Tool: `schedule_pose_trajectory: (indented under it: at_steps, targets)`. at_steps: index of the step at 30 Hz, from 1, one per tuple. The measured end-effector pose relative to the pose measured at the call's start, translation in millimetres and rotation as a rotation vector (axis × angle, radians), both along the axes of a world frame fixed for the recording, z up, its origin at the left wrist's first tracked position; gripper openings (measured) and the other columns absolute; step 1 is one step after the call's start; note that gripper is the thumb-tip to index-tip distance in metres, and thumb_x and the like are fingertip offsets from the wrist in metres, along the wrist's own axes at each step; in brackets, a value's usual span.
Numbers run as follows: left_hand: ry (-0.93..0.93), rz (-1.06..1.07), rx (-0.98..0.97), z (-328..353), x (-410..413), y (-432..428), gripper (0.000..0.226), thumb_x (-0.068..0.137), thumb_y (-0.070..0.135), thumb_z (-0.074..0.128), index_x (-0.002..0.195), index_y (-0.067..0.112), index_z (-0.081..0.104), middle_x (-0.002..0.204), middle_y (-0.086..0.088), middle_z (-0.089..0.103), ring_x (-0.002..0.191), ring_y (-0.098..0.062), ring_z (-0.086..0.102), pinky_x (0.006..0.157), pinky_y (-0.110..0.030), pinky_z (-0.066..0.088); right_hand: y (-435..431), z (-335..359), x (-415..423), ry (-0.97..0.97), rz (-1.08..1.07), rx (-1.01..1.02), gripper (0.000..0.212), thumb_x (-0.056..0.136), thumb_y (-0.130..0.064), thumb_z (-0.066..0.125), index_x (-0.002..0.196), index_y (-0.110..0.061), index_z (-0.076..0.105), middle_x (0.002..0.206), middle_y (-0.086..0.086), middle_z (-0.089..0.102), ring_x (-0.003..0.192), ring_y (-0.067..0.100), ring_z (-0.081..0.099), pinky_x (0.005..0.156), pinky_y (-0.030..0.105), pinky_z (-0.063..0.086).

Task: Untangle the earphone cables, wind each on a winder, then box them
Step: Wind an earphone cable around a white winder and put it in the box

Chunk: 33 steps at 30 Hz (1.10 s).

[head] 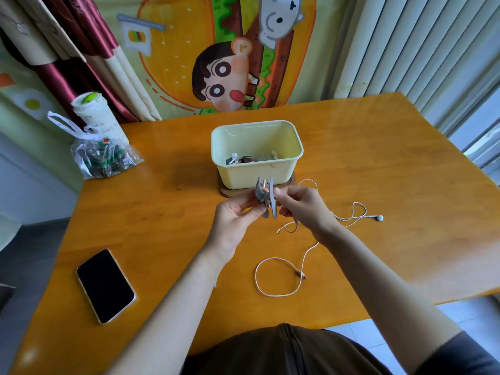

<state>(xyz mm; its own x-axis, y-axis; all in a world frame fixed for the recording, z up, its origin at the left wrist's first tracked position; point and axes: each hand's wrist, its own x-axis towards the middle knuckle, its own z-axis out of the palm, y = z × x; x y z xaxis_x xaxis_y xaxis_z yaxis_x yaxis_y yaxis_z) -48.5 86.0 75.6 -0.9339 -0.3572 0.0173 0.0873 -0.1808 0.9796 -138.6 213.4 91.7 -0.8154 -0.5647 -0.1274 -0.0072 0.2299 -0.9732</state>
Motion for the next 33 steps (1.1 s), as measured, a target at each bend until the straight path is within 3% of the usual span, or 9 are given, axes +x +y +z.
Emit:
schedule_pose_trajectory:
  at_steps: [6, 9, 14, 18, 21, 23, 26, 30, 33]
  targets:
    - [-0.022, 0.047, 0.292, -1, -1, 3, 0.03, 0.087, 0.003, 0.054, 0.111, 0.017, 0.064, 0.103, 0.007, 0.073, 0.099, -0.01, 0.066, 0.081, -0.021, 0.05, -8, -10, 9, -0.195, -0.029, -0.045, 0.029, 0.094, -0.026, 0.055, 0.069, -0.014, 0.061, 0.048, -0.011, 0.053, 0.046, 0.001, 0.046, 0.049, 0.012, 0.038]
    - [-0.055, 0.103, 0.412, 1, -3, 1, 0.03, 0.093, 0.004, 0.048, 0.109, 0.023, 0.064, 0.106, 0.01, 0.071, 0.107, -0.012, 0.06, 0.086, -0.027, 0.046, -10, -19, 14, -0.293, -0.01, -0.045, 0.022, 0.095, -0.017, 0.053, 0.075, -0.014, 0.062, 0.061, -0.007, 0.058, 0.047, 0.001, 0.047, 0.048, 0.014, 0.038]
    - [-0.179, 0.349, 0.434, -5, -9, 0, 0.031, 0.091, 0.005, 0.057, 0.12, 0.013, 0.063, 0.105, 0.001, 0.068, 0.103, -0.015, 0.059, 0.082, -0.025, 0.045, -17, -26, 27, -0.195, -0.058, -0.023, 0.018, 0.094, -0.018, 0.055, 0.085, -0.006, 0.064, 0.071, 0.0, 0.06, 0.048, 0.005, 0.046, 0.047, 0.015, 0.039]
    - [-0.219, 0.478, 0.078, -13, -9, -4, 0.032, 0.087, -0.002, 0.062, 0.115, 0.011, 0.067, 0.091, 0.01, 0.07, 0.085, -0.001, 0.065, 0.074, -0.014, 0.05, -16, -30, 31, -0.018, -0.018, 0.1, 0.024, 0.093, -0.024, 0.057, 0.093, -0.003, 0.07, 0.072, -0.003, 0.062, 0.051, 0.006, 0.046, 0.048, 0.014, 0.039]
    - [-0.233, 0.495, -0.321, -19, -5, -11, 0.031, 0.085, -0.001, 0.065, 0.111, 0.015, 0.07, 0.094, 0.008, 0.071, 0.091, -0.008, 0.067, 0.081, -0.018, 0.051, -14, -25, 30, 0.134, 0.1, 0.171, 0.019, 0.093, -0.025, 0.057, 0.096, -0.011, 0.07, 0.072, -0.01, 0.062, 0.051, 0.0, 0.049, 0.05, 0.01, 0.037]
    - [-0.26, 0.463, -0.49, -22, -3, -16, 0.031, 0.084, 0.002, 0.067, 0.113, 0.011, 0.07, 0.101, 0.003, 0.071, 0.097, -0.012, 0.066, 0.081, -0.011, 0.048, -11, -20, 27, 0.236, 0.18, 0.234, 0.018, 0.094, -0.023, 0.056, 0.101, -0.015, 0.07, 0.076, -0.013, 0.063, 0.057, -0.008, 0.052, 0.053, 0.008, 0.038]
    - [-0.277, 0.353, -0.661, -24, -1, -17, 0.035, 0.082, 0.001, 0.069, 0.116, 0.008, 0.068, 0.112, -0.006, 0.07, 0.106, -0.018, 0.063, 0.081, -0.008, 0.043, -5, -11, 20, 0.352, 0.267, 0.331, 0.02, 0.094, -0.023, 0.055, 0.105, -0.015, 0.07, 0.084, -0.009, 0.066, 0.063, -0.004, 0.054, 0.058, 0.009, 0.039]
    - [-0.255, 0.234, -0.883, -27, 3, -15, 0.036, 0.082, -0.001, 0.069, 0.116, 0.01, 0.068, 0.108, -0.011, 0.071, 0.102, -0.028, 0.062, 0.086, -0.037, 0.049, 4, 3, 8, 0.48, 0.26, 0.349, 0.015, 0.09, -0.018, 0.061, 0.099, -0.017, 0.073, 0.083, -0.007, 0.068, 0.068, 0.003, 0.056, 0.06, 0.008, 0.04]
    - [-0.262, 0.161, -0.778, -26, 4, -16, 0.037, 0.082, -0.002, 0.068, 0.118, 0.01, 0.067, 0.117, -0.008, 0.068, 0.112, -0.022, 0.06, 0.089, -0.016, 0.042, 8, 7, -2, 0.548, 0.155, 0.341, 0.009, 0.085, -0.016, 0.067, 0.088, -0.017, 0.076, 0.071, -0.015, 0.064, 0.064, 0.003, 0.054, 0.061, 0.009, 0.038]
